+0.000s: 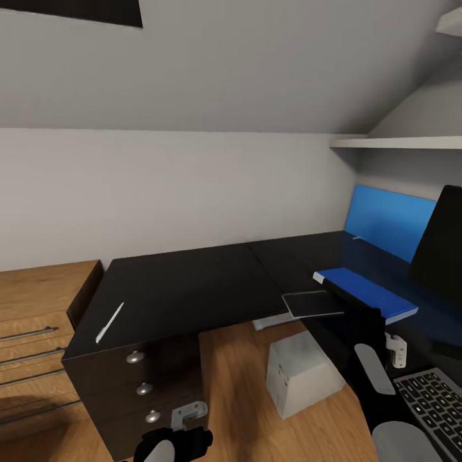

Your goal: In the bedroom, organize the workspace by keeping the computer under the desk, ensuring the monitor is on the desk, placing the keyboard on the desk next to the monitor, placing the mouse on the desk next to the keyboard, moving the folder from the swivel chair onto the desk next to the mouse, stacking the notebook on top of the folder with the pen on top of the notebook, and positioning the swivel chair next to the desk.

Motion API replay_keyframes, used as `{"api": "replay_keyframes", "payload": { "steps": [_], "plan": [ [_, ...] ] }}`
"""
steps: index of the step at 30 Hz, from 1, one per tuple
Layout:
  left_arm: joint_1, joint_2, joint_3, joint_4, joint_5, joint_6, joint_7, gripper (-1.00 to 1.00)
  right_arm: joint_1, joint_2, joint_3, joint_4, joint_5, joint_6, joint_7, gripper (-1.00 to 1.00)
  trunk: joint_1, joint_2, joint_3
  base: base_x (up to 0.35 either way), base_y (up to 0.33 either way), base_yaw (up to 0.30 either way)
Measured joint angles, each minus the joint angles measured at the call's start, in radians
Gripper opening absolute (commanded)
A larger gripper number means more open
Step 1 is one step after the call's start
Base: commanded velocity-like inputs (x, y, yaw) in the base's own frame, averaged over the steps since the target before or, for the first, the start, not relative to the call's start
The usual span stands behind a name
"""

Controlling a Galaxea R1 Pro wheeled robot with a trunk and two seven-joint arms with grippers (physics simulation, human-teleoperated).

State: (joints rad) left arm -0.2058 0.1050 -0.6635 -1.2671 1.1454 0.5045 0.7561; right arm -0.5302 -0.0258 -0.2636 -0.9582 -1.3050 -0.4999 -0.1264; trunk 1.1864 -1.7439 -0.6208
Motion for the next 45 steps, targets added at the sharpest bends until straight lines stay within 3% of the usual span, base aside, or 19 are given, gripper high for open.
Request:
{"api": "replay_keyframes", "payload": {
  "steps": [45],
  "plan": [
    [0.000, 0.000, -0.001, 0.002, 0.000, 0.002, 0.000, 1.00, 0.000, 0.003, 0.005, -0.003, -0.001, 0.008, 0.025, -1.00, 0.000, 0.000, -0.002, 0.000, 0.000, -0.007]
  ]
}}
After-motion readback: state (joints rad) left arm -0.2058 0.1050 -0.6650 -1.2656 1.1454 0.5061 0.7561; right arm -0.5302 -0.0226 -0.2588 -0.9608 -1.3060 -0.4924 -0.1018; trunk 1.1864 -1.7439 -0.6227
